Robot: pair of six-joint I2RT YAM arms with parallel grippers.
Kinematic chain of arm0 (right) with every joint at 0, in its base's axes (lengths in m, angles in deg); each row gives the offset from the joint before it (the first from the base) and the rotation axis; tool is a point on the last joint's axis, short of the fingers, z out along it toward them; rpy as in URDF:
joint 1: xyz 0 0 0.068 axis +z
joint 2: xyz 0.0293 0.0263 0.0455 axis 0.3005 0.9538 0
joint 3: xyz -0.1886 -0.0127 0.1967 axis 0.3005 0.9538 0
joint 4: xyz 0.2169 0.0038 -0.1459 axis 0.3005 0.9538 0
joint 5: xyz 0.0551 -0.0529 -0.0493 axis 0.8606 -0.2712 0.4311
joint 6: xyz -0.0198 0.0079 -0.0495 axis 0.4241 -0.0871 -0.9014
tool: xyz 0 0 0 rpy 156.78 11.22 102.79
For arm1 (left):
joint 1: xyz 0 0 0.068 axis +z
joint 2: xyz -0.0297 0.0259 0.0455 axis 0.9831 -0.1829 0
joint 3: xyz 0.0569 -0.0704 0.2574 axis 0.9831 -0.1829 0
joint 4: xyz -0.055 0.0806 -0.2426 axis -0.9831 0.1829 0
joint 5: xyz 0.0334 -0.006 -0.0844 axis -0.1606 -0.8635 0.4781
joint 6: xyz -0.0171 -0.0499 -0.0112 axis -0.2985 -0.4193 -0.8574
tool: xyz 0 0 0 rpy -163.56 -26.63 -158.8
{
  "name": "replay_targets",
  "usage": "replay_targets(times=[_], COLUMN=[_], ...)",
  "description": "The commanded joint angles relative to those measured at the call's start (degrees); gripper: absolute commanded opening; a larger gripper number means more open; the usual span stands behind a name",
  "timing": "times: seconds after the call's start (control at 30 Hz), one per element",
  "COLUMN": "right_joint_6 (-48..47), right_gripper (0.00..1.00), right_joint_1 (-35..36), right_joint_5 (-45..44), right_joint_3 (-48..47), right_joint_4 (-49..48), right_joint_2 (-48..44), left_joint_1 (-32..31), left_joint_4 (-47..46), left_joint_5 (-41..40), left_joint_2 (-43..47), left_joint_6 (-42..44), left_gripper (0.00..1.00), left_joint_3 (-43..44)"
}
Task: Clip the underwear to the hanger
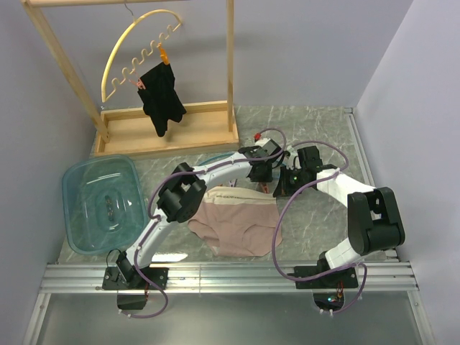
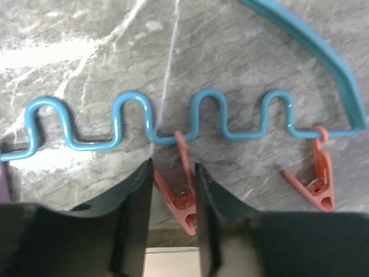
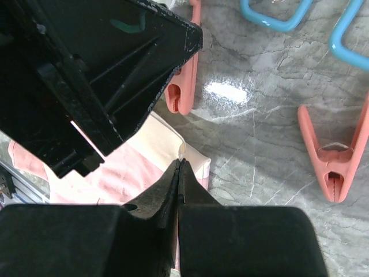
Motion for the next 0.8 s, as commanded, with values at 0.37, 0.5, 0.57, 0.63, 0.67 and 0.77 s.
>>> replay_targets(times=[0.37, 0.5, 0.57, 0.63, 0.67, 0.77], right_joint_6=[-0.5, -0.4, -0.5, -0.5, -0.6, -0.5], right_gripper=[0.00, 0.00, 0.00, 0.00, 0.00, 0.00], right_joint_1=[-0.6, -0.5, -0.6, -0.5, -0.6, -0.4], right_joint_5=[0.4, 0.0, -0.6, -1.0, -1.2, -1.3], right_joint_3=[-0.7, -1.3, -1.6, -1.8, -1.9, -2.3], right_joint_4=[-0.9, -0.5, -0.2, -0.2, -0.2, -0.2], right_joint_2=[0.1, 0.2, -0.1, -0.1, -0.1, 0.2], left_joint_1=[0.2, 1.2, 1.5, 1.6, 1.6, 1.5], left_joint_4=[0.4, -2.5, -4.3, -5.5, -6.0, -4.9], left_joint_5=[-0.1, 1.6, 2.4, 3.0, 3.0, 2.7], left_joint_2=[-3.9, -3.7, -3.2, -2.6, -2.5, -3.1], left_joint_6=[2.8, 3.1, 3.5, 3.5, 3.3, 3.4], left_gripper=[0.00, 0.00, 0.00, 0.00, 0.00, 0.00], left_joint_3=[7.0, 7.8, 7.7, 7.0, 7.1, 8.3])
